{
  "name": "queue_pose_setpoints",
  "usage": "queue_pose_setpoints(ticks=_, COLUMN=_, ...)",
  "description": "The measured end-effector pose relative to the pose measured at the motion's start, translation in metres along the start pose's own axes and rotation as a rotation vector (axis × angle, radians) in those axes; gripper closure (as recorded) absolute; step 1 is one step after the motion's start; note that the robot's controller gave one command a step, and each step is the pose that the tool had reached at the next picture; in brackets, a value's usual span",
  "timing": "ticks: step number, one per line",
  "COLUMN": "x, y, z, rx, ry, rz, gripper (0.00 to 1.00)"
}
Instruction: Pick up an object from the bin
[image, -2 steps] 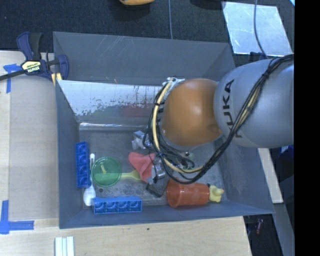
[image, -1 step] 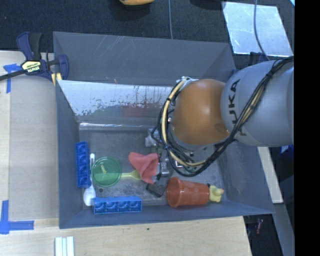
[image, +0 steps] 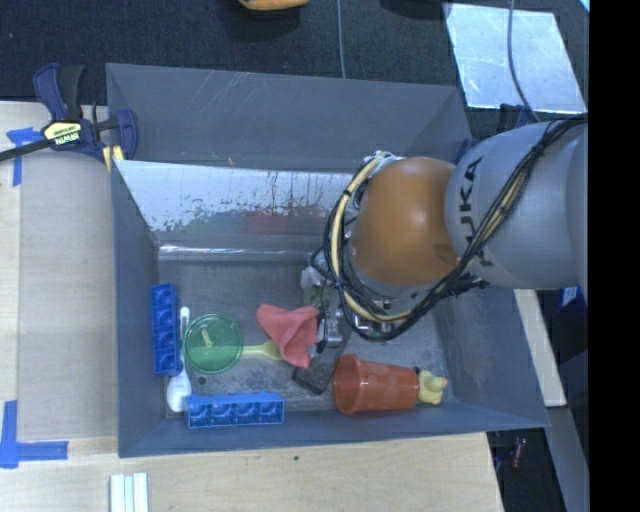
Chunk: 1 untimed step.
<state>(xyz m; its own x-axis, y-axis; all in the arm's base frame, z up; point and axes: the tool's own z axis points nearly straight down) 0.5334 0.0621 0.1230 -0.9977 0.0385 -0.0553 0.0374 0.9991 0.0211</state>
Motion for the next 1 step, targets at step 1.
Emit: queue_pose_setpoints(ticks=1, x=0.0005, y=0.0091, z=0.0158, rx=0.002, ry=0.000, rz=-0.257, gripper=0.00)
